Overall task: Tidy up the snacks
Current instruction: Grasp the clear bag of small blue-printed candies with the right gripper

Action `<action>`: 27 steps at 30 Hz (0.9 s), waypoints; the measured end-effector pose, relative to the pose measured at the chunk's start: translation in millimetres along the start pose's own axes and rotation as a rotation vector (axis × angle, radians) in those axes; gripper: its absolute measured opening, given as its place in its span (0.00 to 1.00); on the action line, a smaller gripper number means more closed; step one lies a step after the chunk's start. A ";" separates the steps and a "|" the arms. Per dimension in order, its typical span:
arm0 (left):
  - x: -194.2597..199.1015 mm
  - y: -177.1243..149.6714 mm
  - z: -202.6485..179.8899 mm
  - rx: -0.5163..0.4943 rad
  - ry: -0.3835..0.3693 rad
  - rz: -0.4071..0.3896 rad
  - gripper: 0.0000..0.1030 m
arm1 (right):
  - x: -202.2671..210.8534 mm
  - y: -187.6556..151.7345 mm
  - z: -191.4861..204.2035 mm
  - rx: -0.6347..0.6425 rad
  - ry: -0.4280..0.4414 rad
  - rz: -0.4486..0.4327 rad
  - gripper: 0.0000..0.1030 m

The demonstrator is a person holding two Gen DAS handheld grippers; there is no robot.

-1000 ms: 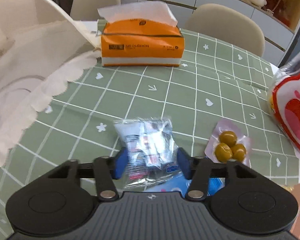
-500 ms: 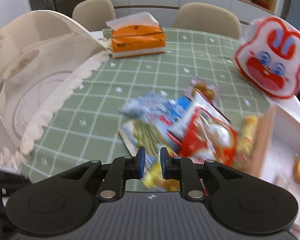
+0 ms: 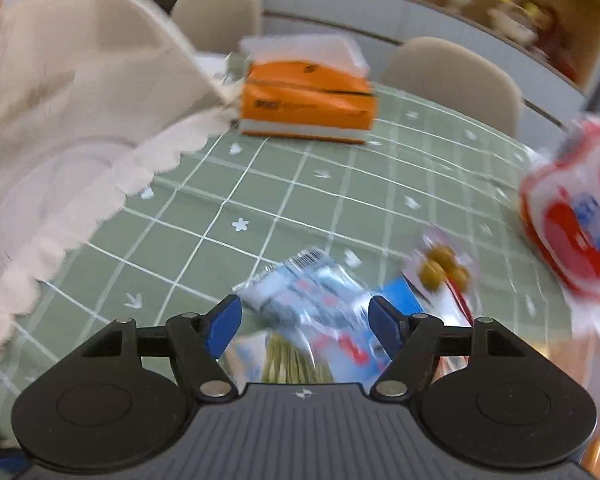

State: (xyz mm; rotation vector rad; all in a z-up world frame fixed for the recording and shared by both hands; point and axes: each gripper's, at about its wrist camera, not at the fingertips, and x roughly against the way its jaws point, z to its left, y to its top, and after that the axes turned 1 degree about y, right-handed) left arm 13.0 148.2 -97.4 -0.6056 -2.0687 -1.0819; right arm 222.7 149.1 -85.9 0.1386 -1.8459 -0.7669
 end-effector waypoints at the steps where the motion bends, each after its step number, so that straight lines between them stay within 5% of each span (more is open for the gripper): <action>1: 1.3 0.4 0.7 0.002 0.003 -0.003 0.40 | -9.1 4.5 0.4 0.017 -0.019 0.008 0.69; 10: 0.6 1.3 4.4 0.021 -0.003 0.003 0.40 | -32.0 13.8 -40.5 -0.221 0.166 0.105 0.71; 12: -2.5 4.2 4.6 0.013 -0.008 0.007 0.40 | -21.4 7.9 -34.4 -0.191 0.146 0.098 0.62; 17: -5.7 4.4 -2.4 -0.011 -0.030 0.017 0.40 | 14.7 -5.2 -29.7 -0.196 0.172 0.090 0.09; 18: -5.6 4.2 -4.7 -0.019 -0.035 0.017 0.40 | 22.4 -10.5 -30.3 -0.214 0.187 0.090 0.09; 24: -5.4 3.7 -10.0 -0.033 -0.035 0.006 0.40 | 56.1 -41.6 -26.1 -0.225 0.188 0.064 0.12; 27: -3.4 4.0 -8.8 -0.036 -0.006 -0.003 0.40 | 58.8 -41.2 -22.6 -0.235 0.126 0.016 0.60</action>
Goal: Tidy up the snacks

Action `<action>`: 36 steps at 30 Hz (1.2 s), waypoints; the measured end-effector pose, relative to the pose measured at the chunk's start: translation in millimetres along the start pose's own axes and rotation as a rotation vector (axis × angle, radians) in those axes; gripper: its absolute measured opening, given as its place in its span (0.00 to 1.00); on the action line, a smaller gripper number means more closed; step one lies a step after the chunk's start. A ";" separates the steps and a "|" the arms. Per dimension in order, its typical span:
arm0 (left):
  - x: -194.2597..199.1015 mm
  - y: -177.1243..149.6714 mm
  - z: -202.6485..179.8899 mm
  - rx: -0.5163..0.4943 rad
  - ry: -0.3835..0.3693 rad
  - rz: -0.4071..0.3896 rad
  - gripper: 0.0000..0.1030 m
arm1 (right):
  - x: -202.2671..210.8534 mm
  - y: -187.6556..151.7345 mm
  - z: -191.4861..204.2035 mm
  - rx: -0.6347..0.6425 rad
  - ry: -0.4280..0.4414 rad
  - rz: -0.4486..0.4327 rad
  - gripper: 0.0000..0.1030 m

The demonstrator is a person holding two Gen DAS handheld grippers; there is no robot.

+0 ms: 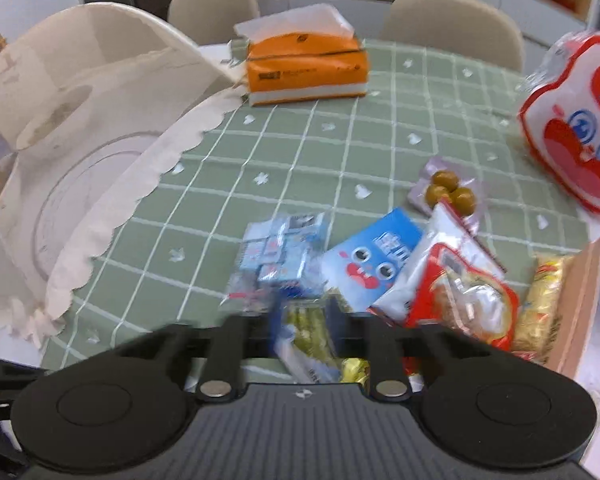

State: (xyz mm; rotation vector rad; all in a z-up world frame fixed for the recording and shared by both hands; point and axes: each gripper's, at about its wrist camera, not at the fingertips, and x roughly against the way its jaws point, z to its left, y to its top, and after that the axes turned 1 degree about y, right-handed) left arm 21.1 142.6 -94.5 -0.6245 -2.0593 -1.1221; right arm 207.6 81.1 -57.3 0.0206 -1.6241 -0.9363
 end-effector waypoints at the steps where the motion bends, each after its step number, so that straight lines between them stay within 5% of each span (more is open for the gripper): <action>1: 1.0 -0.2 1.1 0.001 0.010 -0.001 0.40 | -2.3 1.9 2.9 -0.008 -0.023 -0.031 0.70; 8: 9.3 -4.2 13.6 0.038 0.043 -0.005 0.40 | -49.2 15.8 28.4 0.005 -0.001 0.015 0.70; 12: 13.8 -6.7 18.6 0.053 0.040 -0.007 0.40 | -65.4 14.3 45.3 0.086 -0.076 0.031 0.71; 16: 16.2 -7.6 23.4 0.065 0.037 -0.014 0.40 | -54.1 13.1 52.0 0.145 -0.079 0.043 0.52; 19: 16.2 -8.0 22.8 0.064 0.029 -0.015 0.40 | -30.5 4.4 51.9 0.132 -0.062 0.035 0.49; 26: 9.4 -8.7 12.2 0.028 -0.003 -0.002 0.40 | 49.5 -54.1 24.8 -0.056 -0.030 0.008 0.49; 36: -9.7 -13.1 -24.3 -0.072 -0.055 0.048 0.40 | 86.9 -166.9 -11.8 -0.368 -0.172 0.055 0.50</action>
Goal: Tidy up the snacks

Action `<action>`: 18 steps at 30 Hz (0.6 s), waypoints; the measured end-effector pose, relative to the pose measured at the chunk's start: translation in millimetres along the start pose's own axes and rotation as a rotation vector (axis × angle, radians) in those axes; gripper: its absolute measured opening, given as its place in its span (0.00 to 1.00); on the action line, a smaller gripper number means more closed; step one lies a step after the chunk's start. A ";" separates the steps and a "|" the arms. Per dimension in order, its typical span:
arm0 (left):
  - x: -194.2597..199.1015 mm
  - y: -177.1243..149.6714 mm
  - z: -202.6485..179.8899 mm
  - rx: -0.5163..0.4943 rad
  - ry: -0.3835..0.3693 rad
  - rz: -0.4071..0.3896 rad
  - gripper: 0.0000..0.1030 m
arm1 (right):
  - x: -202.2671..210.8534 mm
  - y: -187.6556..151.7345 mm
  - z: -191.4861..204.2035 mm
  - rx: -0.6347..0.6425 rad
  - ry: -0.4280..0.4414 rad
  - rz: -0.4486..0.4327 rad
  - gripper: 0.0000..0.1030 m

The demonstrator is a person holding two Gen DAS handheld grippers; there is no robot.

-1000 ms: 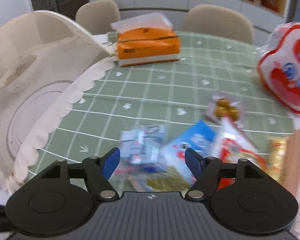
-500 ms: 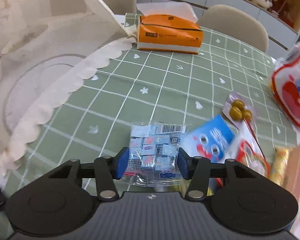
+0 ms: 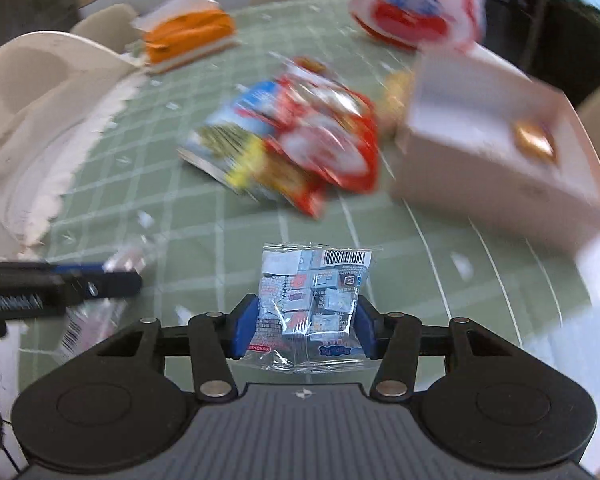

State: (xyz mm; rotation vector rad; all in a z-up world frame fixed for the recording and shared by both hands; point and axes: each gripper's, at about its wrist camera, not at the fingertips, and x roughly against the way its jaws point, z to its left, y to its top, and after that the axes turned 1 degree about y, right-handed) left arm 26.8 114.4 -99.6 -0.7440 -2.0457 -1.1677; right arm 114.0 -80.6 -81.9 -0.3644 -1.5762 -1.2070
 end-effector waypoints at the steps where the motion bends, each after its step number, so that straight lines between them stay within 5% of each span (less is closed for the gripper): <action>1: -2.1 -0.4 -4.1 -0.011 -0.005 0.006 0.40 | -0.7 -6.3 -3.6 -0.028 0.006 0.009 0.50; 6: -7.8 -3.9 -20.7 -0.051 -0.019 0.026 0.40 | 1.4 -19.2 -12.6 -0.099 0.048 0.002 0.57; 18: 2.5 -5.0 -8.7 0.007 0.023 -0.005 0.40 | -4.0 -26.4 -2.6 -0.080 0.128 -0.030 0.95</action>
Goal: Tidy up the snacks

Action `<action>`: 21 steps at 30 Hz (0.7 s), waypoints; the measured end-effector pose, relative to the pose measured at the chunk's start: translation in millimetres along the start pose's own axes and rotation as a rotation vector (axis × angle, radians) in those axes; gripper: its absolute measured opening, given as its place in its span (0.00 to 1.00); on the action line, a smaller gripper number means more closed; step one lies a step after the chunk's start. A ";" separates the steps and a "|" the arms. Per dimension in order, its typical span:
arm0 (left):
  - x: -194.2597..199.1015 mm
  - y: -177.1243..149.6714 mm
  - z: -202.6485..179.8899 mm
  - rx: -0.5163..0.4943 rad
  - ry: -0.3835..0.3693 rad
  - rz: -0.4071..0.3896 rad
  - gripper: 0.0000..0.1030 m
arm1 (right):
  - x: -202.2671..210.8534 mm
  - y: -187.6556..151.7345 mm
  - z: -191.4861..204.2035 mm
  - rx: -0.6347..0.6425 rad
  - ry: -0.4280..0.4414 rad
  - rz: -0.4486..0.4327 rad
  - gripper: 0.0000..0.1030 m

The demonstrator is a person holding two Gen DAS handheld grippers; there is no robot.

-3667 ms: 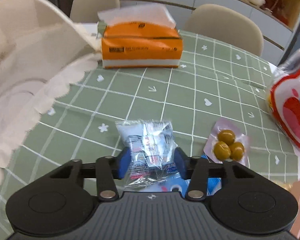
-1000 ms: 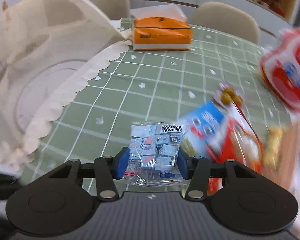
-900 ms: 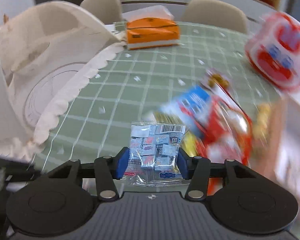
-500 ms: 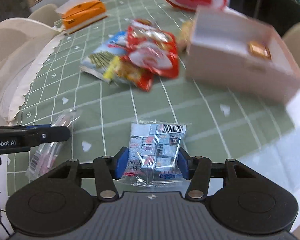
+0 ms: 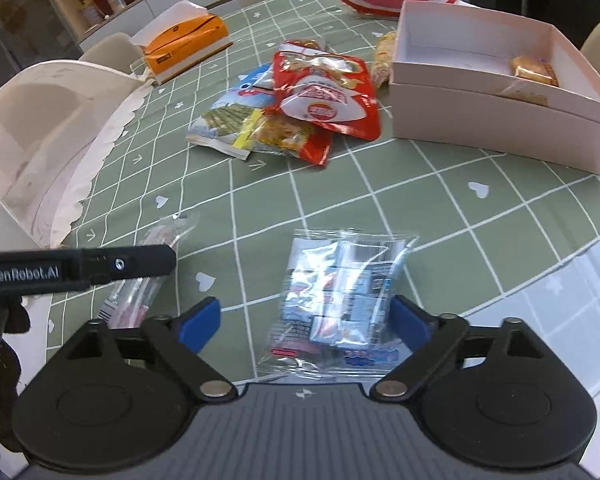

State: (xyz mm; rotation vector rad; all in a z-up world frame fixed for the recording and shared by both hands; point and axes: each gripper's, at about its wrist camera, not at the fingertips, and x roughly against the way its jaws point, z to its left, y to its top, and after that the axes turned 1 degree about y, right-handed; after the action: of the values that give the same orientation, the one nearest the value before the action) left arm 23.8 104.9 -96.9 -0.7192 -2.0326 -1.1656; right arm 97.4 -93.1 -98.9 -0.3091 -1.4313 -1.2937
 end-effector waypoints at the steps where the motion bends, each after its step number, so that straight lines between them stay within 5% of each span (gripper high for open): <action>1: 0.4 -0.2 2.4 0.008 0.006 0.001 0.40 | -1.5 -0.2 2.6 0.008 -0.005 0.005 0.98; 8: -0.8 -2.6 5.9 0.009 0.031 0.014 0.40 | -7.3 4.0 11.0 0.093 -0.046 0.056 0.97; 15: -1.1 -4.0 -1.1 -0.025 0.038 0.024 0.40 | -4.0 11.9 -5.3 -0.001 -0.139 0.011 0.91; 21: -2.7 -5.0 -16.4 -0.073 0.044 0.037 0.40 | -8.0 14.5 -5.8 0.034 -0.154 -0.014 0.75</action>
State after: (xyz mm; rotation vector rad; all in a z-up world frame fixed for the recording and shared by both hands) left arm 26.5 87.7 -95.4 -0.7573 -1.9413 -1.2287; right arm 114.5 -88.8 -99.3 -0.3831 -1.5861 -1.2776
